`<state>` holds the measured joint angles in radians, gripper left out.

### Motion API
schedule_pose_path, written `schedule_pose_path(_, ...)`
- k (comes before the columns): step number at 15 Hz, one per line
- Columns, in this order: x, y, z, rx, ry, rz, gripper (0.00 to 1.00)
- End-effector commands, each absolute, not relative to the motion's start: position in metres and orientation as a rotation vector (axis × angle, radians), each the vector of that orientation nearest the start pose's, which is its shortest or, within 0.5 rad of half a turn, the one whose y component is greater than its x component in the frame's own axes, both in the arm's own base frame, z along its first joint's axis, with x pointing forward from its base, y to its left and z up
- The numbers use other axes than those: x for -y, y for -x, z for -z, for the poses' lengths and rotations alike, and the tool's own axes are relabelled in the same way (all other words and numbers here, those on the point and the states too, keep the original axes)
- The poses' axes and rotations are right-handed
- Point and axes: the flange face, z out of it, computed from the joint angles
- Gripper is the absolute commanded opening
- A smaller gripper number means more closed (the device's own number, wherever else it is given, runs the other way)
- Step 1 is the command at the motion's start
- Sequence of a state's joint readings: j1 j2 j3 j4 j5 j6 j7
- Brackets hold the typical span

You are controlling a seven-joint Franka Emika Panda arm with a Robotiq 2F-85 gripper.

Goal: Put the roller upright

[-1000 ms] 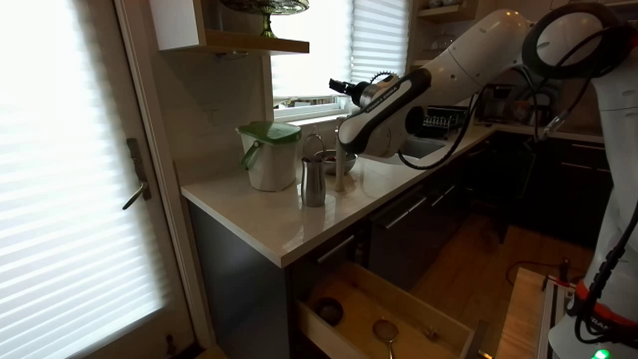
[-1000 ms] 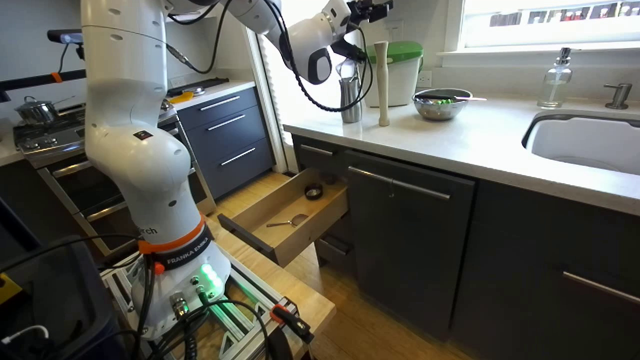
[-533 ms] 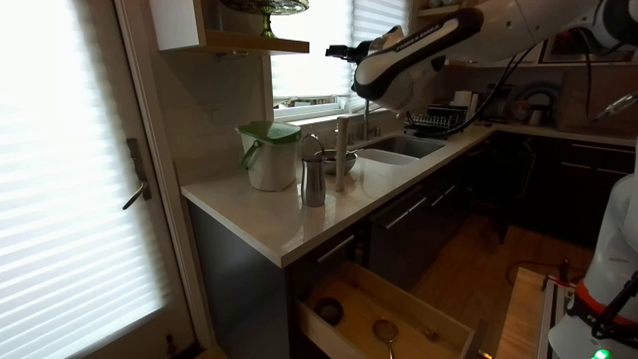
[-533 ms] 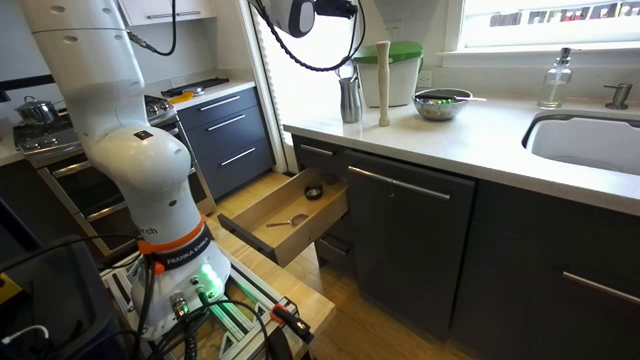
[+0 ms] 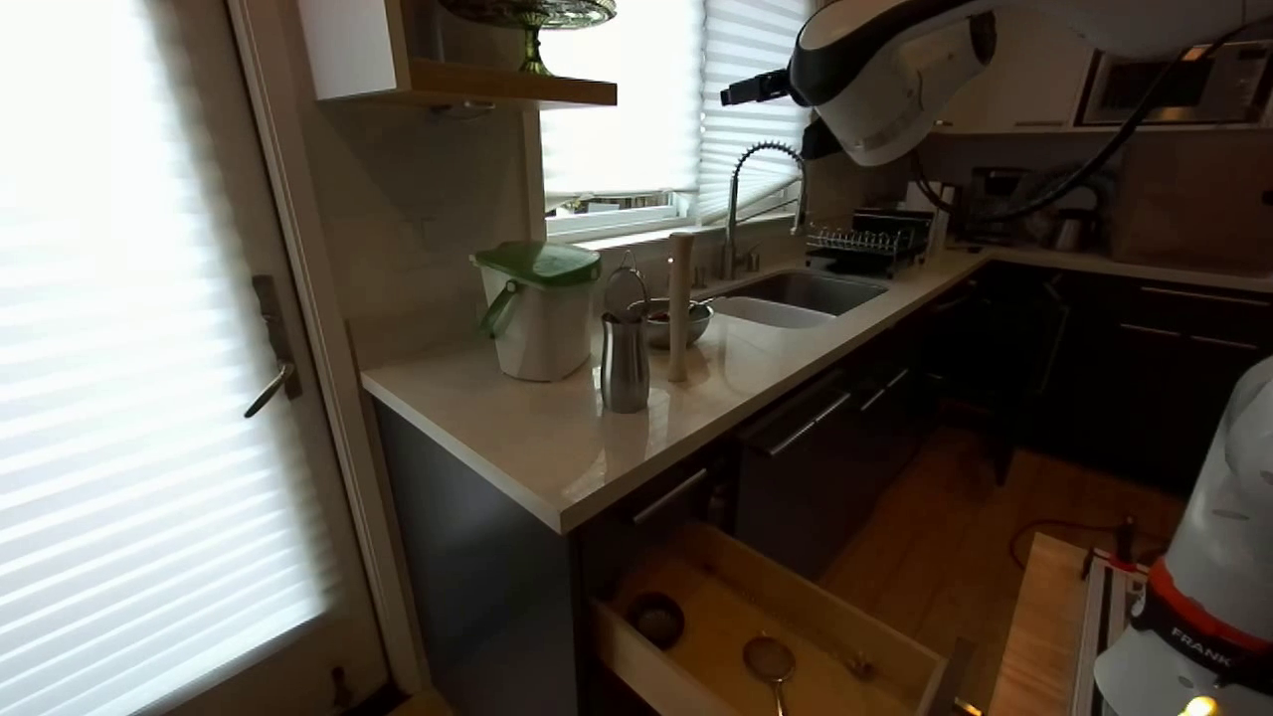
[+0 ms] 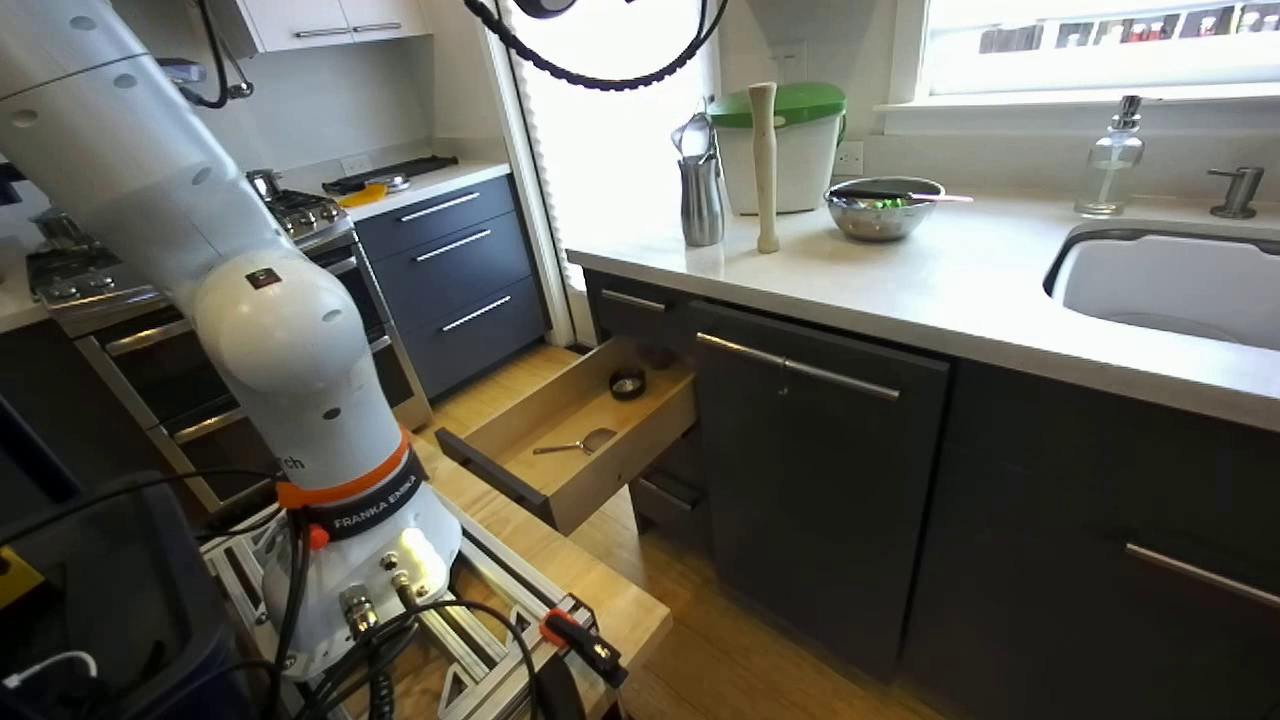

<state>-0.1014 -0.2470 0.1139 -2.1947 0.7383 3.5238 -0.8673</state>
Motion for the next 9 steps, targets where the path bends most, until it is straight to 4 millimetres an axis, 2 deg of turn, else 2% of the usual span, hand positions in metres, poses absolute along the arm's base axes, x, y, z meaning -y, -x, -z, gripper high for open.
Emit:
schedule_pose_path(1,0.067,-0.438,-0.627,0.126,2.798,2.217,1.0)
schedule_pose_path(3,0.06,-0.424,-0.604,0.228,2.903,2.118,1.0)
schedule_pose_path(4,0.066,-0.448,-0.623,0.123,2.808,2.204,1.0)
schedule_pose_path(5,0.064,-0.443,-0.619,0.141,2.827,2.191,1.0)
schedule_pose_path(9,0.066,-0.445,-0.624,0.128,2.811,2.205,1.0)
